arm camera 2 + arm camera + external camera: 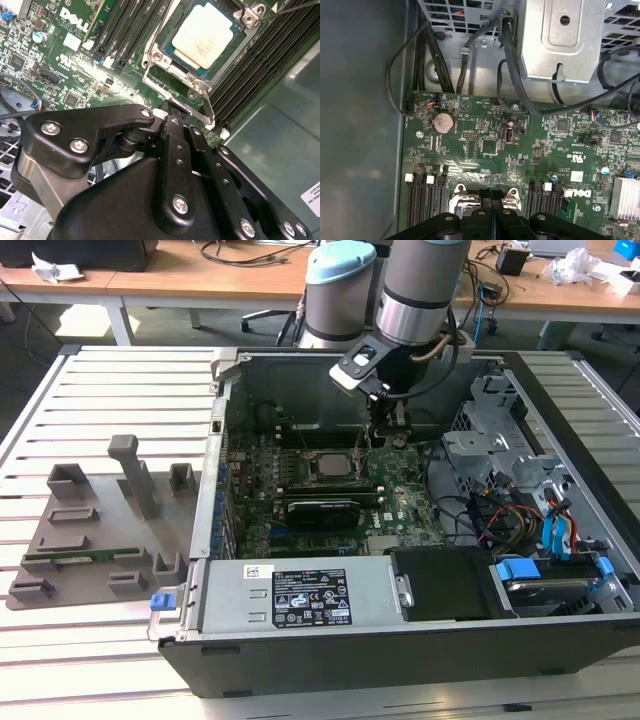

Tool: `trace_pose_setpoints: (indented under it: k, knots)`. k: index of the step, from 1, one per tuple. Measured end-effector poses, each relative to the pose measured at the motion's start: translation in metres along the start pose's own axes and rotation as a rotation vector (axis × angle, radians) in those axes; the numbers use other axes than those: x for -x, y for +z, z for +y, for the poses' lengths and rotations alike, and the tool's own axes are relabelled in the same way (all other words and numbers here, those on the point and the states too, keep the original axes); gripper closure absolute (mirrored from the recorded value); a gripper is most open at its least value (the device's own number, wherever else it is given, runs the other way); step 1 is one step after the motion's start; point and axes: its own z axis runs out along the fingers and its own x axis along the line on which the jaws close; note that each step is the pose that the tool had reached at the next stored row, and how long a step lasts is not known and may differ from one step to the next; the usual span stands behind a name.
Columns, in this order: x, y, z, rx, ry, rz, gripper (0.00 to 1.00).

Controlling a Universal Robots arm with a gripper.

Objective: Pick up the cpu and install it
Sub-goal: 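Close the cpu cover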

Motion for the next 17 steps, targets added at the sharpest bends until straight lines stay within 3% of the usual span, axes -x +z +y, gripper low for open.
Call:
trace_pose_setpoints:
  k: [17]
  knots:
    - [-0.0015, 0.0013, -0.0186, 0.0000, 0.000, 0.0001, 0.89]
